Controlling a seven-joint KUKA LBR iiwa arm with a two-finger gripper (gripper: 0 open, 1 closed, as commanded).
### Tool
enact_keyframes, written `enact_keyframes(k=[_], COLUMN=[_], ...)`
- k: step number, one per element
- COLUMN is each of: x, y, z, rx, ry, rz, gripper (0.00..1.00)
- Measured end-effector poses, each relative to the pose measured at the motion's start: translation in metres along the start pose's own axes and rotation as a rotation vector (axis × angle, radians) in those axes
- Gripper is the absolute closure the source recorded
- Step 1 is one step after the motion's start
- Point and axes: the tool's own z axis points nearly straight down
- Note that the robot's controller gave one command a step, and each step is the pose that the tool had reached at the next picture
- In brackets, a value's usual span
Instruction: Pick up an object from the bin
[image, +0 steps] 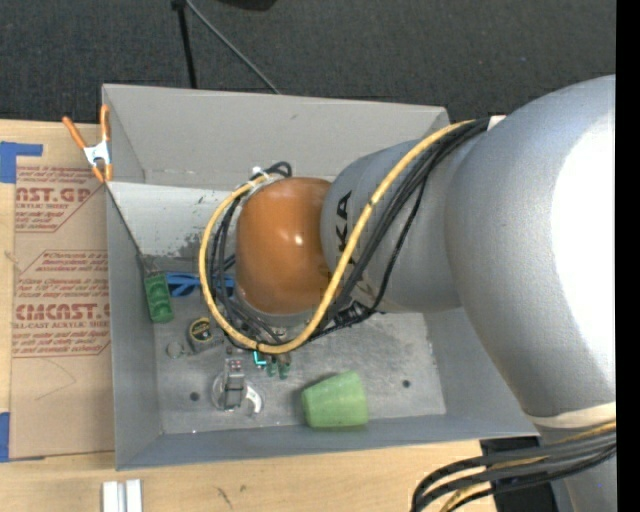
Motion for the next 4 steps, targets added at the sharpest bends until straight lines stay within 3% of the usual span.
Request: enact_keyframes(k=[1,2,3,4], x=[-0.002,0.026,0.026,0.025], y=[-0.059,-0.049,-0.049,-0.05], z=[0.062,0.055,0.053,0.055], rx=[0.001,-0.002,-0.001,-0.002], ry=[-0.003,-0.007,-0.002,-0.008], rz=[-0.123,0.057,0.057,0.058], gripper=[0.0,0.0,1.0,0.0])
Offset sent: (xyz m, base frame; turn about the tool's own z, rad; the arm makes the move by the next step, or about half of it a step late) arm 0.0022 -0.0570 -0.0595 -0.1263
